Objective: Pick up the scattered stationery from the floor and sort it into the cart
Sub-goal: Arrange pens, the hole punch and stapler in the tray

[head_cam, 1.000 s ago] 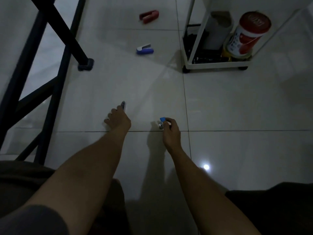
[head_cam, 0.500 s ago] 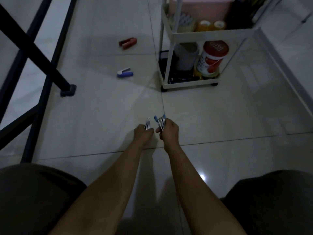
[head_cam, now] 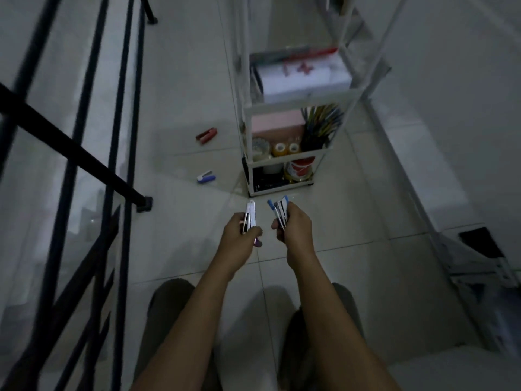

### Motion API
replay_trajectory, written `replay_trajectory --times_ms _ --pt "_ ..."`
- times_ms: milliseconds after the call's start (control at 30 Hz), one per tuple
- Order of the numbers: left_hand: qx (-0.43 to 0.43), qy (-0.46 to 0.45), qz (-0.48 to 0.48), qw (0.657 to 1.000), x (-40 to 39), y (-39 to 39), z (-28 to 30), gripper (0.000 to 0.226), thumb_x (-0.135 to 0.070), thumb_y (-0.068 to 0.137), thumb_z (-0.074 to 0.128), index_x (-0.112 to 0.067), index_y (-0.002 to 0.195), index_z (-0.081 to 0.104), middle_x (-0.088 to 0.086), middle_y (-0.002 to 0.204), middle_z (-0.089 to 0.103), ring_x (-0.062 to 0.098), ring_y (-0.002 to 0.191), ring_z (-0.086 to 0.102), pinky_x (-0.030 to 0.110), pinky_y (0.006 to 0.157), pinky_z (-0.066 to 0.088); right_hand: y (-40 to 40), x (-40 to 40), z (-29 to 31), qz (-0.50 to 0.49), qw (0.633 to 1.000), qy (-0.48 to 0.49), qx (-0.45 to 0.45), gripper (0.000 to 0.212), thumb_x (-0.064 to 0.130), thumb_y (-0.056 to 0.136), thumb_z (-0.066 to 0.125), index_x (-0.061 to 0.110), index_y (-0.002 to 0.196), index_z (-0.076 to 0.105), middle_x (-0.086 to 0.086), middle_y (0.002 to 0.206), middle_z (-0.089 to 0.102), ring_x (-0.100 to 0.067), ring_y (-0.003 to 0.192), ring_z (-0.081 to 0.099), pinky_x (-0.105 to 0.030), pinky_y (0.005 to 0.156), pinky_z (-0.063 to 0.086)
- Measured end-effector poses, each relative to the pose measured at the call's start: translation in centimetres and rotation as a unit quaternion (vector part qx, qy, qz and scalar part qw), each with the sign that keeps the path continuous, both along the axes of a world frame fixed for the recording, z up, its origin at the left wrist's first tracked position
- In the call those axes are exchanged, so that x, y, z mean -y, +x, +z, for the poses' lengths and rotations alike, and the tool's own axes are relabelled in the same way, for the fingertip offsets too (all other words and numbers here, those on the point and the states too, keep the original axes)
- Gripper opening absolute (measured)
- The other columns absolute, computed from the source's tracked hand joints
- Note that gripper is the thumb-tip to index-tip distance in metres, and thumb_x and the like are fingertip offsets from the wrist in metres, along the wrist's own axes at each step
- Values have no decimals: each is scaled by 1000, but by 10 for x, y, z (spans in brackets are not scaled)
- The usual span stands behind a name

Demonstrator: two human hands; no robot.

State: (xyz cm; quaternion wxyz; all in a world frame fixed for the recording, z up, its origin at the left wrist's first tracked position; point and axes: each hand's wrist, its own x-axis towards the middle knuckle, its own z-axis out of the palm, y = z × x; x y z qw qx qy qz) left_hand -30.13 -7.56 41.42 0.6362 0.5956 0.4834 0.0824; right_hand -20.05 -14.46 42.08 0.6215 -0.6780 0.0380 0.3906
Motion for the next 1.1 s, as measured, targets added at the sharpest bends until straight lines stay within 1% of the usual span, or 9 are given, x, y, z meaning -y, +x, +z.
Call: replay_trajectory --times_ms 267,333,467,567,667,733,800,933,1100 --pt "36 -41 42 998 16 39 224 27 -21 104 31 -9 107 55 9 81 65 23 64 59 21 58 47 37 30 204 -6 1000 -1 -5 35 32 101 39 9 92 64 -5 62 54 -11 50 42 -25 50 34" --pt "40 -27 43 998 17 52 266 28 -21 103 30 -11 106 56 7 79 66 22 64 61 28 67 45 49 36 246 1 1000 8 4 33 30 101 38 11 100 64 -6 65 54 -11 52 42 -24 50 34" --pt "59 32 23 997 19 78 328 25 -24 103 33 -17 105 57 6 86 67 17 70 62 27 65 45 76 43 305 34 998 32 47 30 29 102 40 9 107 62 -8 77 53 -9 55 42 -22 50 33" --pt "73 69 3 995 15 95 355 20 -28 102 40 -25 97 59 0 88 65 15 75 61 29 69 47 94 41 328 54 995 39 80 26 30 101 43 13 101 63 -4 77 56 -9 57 44 -22 51 33" --pt "81 86 -7 993 6 110 365 15 -28 101 44 -24 100 58 1 86 63 8 64 60 23 63 46 108 33 337 57 994 41 88 24 30 100 45 14 101 63 -4 80 61 -16 69 53 -22 52 37" --pt "73 94 -15 993 -5 121 366 20 -30 101 44 -16 108 57 1 82 60 9 64 58 26 64 46 118 23 336 64 992 42 103 23 33 99 48 17 100 65 -8 88 67 -28 78 59 -32 59 47" --pt "72 91 -24 993 -22 135 367 26 -33 101 44 -13 111 56 0 79 56 11 66 56 27 63 48 130 8 338 56 991 49 110 22 32 98 49 18 100 66 -8 93 69 -27 84 65 -42 70 54" --pt "65 81 -42 994 -70 169 375 25 -33 101 40 -18 115 55 1 88 54 13 72 55 31 70 47 159 -30 350 39 988 40 143 22 25 101 47 11 107 62 -2 80 58 -6 58 49 -15 44 38" --pt "88 87 -52 991 -121 208 386 26 -20 101 36 -25 124 47 -2 88 52 15 77 50 29 67 42 193 -72 362 72 981 19 177 21 26 99 49 16 114 60 -7 94 61 -8 69 50 -23 62 37"
